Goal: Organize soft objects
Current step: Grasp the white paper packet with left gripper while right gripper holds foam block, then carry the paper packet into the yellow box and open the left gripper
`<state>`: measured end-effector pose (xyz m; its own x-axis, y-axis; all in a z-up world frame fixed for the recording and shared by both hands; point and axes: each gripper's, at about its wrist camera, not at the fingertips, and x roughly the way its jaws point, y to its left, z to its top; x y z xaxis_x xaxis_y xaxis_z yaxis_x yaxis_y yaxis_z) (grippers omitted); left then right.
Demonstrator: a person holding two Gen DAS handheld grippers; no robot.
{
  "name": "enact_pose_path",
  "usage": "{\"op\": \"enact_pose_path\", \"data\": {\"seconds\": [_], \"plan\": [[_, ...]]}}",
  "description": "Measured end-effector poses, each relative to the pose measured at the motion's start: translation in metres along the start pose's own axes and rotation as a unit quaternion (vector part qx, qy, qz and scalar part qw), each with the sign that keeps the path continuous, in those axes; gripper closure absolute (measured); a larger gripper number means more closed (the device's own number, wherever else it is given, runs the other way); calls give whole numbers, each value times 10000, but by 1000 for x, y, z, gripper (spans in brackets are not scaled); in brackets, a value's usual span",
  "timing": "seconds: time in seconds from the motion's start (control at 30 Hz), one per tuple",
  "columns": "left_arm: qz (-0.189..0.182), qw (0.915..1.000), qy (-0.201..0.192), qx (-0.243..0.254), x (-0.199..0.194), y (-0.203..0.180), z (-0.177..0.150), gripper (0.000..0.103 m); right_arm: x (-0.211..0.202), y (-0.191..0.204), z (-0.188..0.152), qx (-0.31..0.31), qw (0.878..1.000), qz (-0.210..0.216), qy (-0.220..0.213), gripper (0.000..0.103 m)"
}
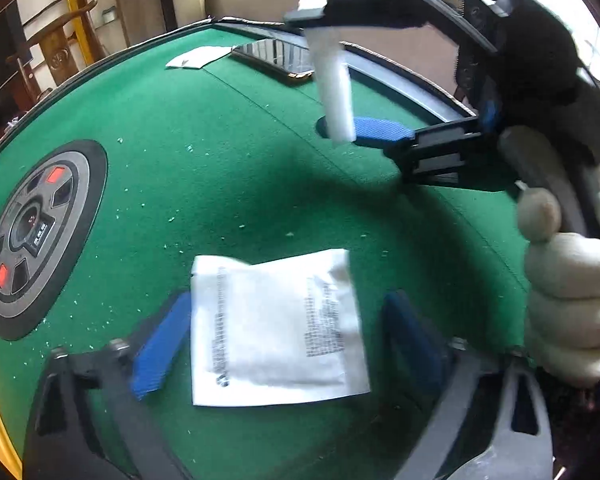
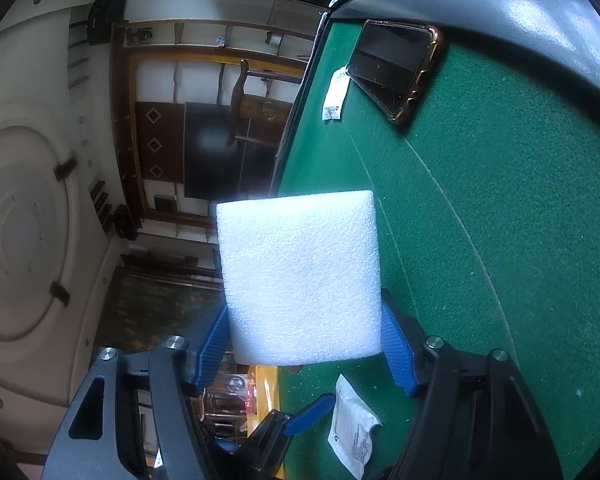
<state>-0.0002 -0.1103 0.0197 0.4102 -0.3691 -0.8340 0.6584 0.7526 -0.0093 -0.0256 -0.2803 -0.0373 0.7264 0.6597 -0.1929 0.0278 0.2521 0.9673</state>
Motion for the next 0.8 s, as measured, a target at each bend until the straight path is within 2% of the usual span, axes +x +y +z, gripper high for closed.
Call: {"op": "enact_pose_path", "data": {"seconds": [0.03,0.07,0.1,0.3,0.5,0.63,0.8], "plan": [[-55,10000,11,23,-3,-2,0,36,0,0,0,-9,10000,-17,2,39],[-96,9999,1,-42,-9,-1,0,49,0,1,0,-22,10000,-40,8,39],[-157,9999,2,-51,-15,-3,-6,51,0,1,0,-41,10000,-71,13,39],[-225,9994,-157,199,-34,-30,-28,54,0,2,-2,-113,9998,-157,23,39],[-389,9973,-605,-176,-87,-19,-39,54,0,3,-3,-153,9997,-177,42,39],[-170,9947,-866,-525,-119,13,-51,54,4,8,-7,-320,9990,-298,118,39],[446,9862,-1062,-1193,-161,58,-89,54,4,24,-14,-789,9953,-555,55,40]]}}
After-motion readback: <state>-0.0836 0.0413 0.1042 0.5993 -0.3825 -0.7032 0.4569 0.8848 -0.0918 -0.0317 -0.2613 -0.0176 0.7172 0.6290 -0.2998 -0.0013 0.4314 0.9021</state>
